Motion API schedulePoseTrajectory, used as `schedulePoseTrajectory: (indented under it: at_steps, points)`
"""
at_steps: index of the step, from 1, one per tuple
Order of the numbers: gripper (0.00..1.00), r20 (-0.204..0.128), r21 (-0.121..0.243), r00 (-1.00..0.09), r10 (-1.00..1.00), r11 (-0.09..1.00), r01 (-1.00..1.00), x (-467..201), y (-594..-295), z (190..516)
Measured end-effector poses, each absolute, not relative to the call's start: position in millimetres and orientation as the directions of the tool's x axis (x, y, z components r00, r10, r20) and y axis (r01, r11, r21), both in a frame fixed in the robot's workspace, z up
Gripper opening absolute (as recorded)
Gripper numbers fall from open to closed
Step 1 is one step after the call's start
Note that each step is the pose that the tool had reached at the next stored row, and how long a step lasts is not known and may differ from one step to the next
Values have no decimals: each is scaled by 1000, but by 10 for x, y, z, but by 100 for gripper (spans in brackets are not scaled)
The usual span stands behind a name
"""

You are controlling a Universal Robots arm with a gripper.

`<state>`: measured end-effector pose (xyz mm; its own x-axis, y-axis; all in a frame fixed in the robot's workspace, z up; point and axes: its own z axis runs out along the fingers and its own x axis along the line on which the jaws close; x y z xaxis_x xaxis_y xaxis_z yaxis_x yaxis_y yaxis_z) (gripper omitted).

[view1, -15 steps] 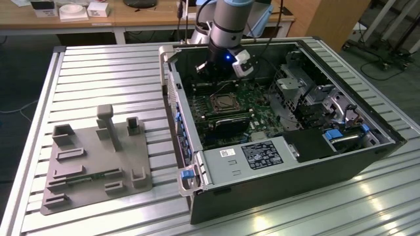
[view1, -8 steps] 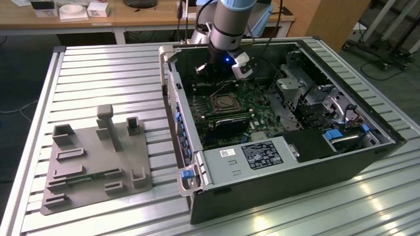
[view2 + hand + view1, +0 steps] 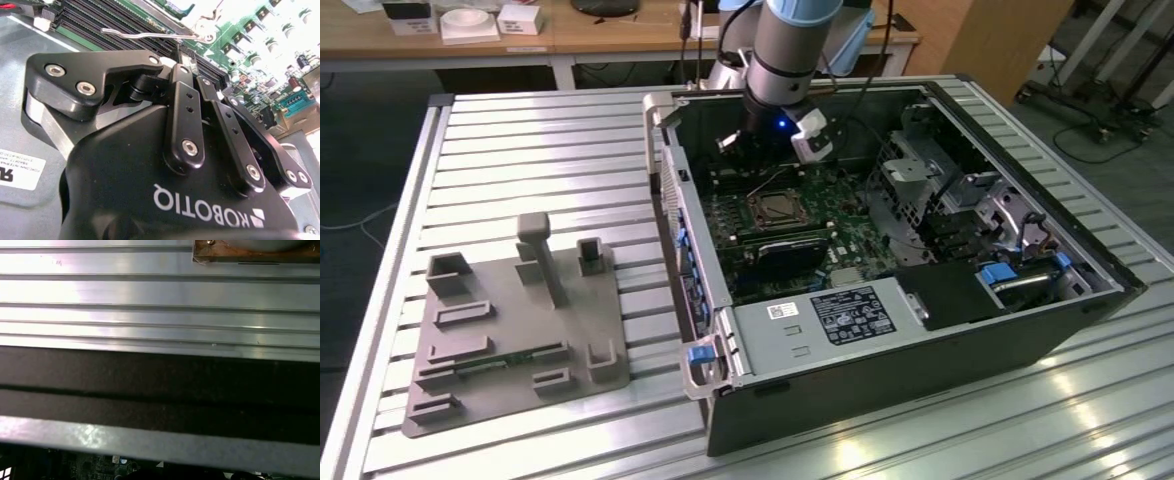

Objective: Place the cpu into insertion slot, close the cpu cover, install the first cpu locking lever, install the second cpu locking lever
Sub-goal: 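Install the first cpu locking lever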

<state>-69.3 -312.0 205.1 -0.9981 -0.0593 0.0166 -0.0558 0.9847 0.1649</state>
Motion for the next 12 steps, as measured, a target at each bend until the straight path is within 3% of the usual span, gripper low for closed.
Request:
schedulePoseTrajectory:
  at_steps: [12]
  points:
    - [11, 17, 165, -998, -64, 984, -60, -693, -3178, 2041]
